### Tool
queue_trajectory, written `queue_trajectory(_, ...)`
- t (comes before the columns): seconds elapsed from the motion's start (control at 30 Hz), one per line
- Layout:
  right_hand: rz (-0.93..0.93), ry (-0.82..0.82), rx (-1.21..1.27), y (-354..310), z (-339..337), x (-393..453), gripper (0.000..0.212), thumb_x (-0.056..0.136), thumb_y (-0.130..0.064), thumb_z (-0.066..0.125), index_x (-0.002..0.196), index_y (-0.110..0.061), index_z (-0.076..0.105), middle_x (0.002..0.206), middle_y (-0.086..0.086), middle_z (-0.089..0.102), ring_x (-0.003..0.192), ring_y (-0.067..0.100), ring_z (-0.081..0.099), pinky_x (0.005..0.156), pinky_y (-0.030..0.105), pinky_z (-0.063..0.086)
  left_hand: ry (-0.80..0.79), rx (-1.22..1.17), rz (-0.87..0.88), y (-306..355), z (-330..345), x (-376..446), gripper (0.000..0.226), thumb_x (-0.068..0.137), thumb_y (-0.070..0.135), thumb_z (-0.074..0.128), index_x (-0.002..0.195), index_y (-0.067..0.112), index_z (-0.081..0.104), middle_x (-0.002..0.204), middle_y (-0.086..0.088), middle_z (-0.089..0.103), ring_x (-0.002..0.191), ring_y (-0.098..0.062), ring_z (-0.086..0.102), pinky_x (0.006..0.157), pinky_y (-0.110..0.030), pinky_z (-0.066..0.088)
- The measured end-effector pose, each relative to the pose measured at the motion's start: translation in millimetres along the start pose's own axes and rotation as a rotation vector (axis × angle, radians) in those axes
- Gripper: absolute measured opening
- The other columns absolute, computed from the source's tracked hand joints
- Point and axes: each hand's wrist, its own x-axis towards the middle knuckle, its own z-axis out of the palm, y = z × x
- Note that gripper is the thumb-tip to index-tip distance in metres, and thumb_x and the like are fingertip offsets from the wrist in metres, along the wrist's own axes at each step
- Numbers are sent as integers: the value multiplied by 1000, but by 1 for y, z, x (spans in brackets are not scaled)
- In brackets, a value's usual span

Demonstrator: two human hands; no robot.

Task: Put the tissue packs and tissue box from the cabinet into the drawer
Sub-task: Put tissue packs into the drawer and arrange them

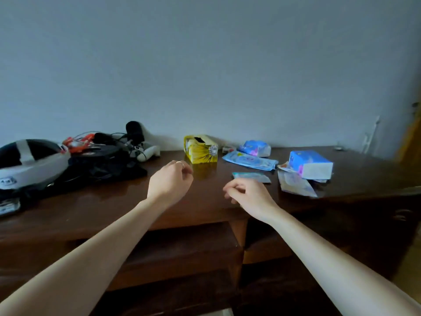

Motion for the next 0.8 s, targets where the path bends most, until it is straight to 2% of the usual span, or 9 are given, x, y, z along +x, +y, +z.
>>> queue_trajectory(0.1,69,85,-193,24,-18,42,13,94,-40,63,105,-42,70,110,-22,71,111,3,64,86,29,50,-114,18,-15,-2,28,30,19,85,30,55,96,36,70,100,9,68,94,-20,65,72,-29,44)
queue_trajectory(0.2,256,71,-461,52,-31,78,54,91,-49,59,142,-38,50,147,-4,54,133,21,50,100,43,47,-209,17,35,2,60,51,19,86,33,55,99,36,69,100,9,67,95,-20,65,73,-30,46)
queue_trajectory(0.27,402,-5,-535,68,-35,94,71,90,-55,51,155,-31,37,158,3,44,141,29,45,105,46,43,-253,2,108,7,80,60,23,88,36,56,108,36,67,106,10,63,101,-18,64,78,-31,49)
queue_trajectory(0.33,424,-76,-513,79,-34,104,62,91,-55,39,150,-34,45,152,2,52,135,28,52,99,43,45,-285,-26,179,13,99,70,35,87,44,59,121,38,60,117,9,59,111,-16,59,87,-34,51)
queue_trajectory(0.4,300,-48,-447,80,-30,107,49,94,-42,36,137,-42,58,144,-6,60,130,23,56,97,40,47,-336,-38,229,19,116,81,55,84,57,60,135,39,51,133,7,53,124,-16,50,98,-37,47)
queue_trajectory(0.53,156,68,-650,84,-41,110,57,92,-29,50,147,-40,46,156,-3,47,141,25,44,111,44,38,-617,71,224,30,150,99,78,84,75,47,151,35,39,158,6,35,146,-20,27,118,-42,27)
queue_trajectory(0.6,373,155,-777,98,-59,109,62,91,-46,54,150,-32,43,154,6,47,141,31,43,114,51,34,-681,130,230,30,161,104,73,91,71,39,154,33,35,163,4,28,150,-22,19,119,-43,20)
queue_trajectory(0.7,784,107,-753,122,-80,93,81,86,-70,51,153,-27,36,159,12,35,143,40,36,113,65,30,-636,101,199,29,165,103,70,92,68,38,152,32,39,159,1,33,147,-24,22,117,-43,22)
queue_trajectory(0.8,772,111,-736,130,-78,84,68,89,-68,47,150,-39,37,151,12,41,133,40,43,106,57,39,-470,121,202,29,164,93,66,90,65,41,144,28,49,143,-4,45,133,-27,34,109,-43,31)
